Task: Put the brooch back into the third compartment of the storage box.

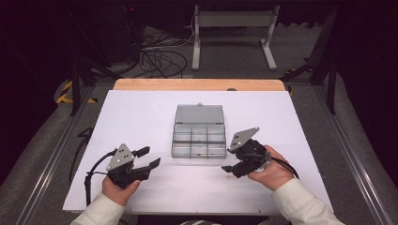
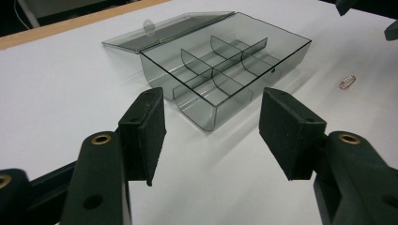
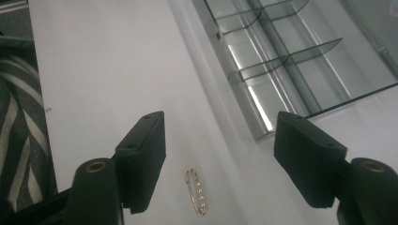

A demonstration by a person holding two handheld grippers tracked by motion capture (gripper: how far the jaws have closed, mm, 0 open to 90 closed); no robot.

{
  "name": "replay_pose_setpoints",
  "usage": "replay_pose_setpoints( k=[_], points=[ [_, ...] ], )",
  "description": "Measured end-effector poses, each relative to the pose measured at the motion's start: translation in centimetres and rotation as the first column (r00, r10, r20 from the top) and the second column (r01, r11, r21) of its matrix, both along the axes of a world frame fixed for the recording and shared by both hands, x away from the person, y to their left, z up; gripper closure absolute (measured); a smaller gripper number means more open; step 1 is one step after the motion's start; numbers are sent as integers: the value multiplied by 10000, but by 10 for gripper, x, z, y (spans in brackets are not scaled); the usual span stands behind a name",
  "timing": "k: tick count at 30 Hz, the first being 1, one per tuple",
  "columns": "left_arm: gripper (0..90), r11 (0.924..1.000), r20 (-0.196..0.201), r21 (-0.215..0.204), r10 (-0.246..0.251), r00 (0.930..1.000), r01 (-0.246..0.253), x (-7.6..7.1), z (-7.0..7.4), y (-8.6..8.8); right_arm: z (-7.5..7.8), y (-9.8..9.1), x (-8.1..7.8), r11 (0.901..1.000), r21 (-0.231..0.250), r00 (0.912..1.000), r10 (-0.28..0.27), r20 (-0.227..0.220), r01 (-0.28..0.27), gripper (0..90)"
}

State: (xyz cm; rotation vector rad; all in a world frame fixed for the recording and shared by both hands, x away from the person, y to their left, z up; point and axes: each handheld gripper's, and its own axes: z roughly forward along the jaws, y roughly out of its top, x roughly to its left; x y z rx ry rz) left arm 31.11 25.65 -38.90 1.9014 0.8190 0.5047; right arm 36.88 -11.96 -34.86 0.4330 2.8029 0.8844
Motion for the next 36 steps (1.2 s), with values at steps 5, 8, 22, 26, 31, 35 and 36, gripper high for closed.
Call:
replay_pose_setpoints(
  k=[5, 8, 22, 26, 31, 35, 36],
  points=[
    [419, 10000, 3, 21, -26, 10000, 26, 0, 0, 0, -5, 1, 0, 9993, -365, 9997, 118, -207, -125, 364],
    [419, 10000, -10, 15, -31, 10000, 31, 0, 0, 0, -9, 2, 1, 9981, -596, 9990, 117, -421, -142, 380],
    [422, 10000, -8, 22, -62, 10000, 62, 0, 0, -1, -23, 8, 0, 9847, -1710, 9936, 146, -1122, -338, 405],
    [422, 9999, 21, 74, -74, 10000, 74, 0, 0, -1, -26, 10, 0, 9782, -2028, 9918, 185, -1261, -440, 420],
    [423, 9999, -7, 65, -93, 10000, 93, 0, 0, -1, -30, 12, 1, 9692, -2392, 9901, 253, -1380, -581, 445],
    [423, 9999, -3, 78, -87, 10000, 87, 0, 0, -1, -34, 14, 1, 9615, -2664, 9891, 288, -1443, -669, 457],
    [423, 9999, -4, 80, -88, 10000, 88, 0, 0, -1, -35, 15, 1, 9595, -2735, 9886, 270, -1484, -673, 461]
  ],
)
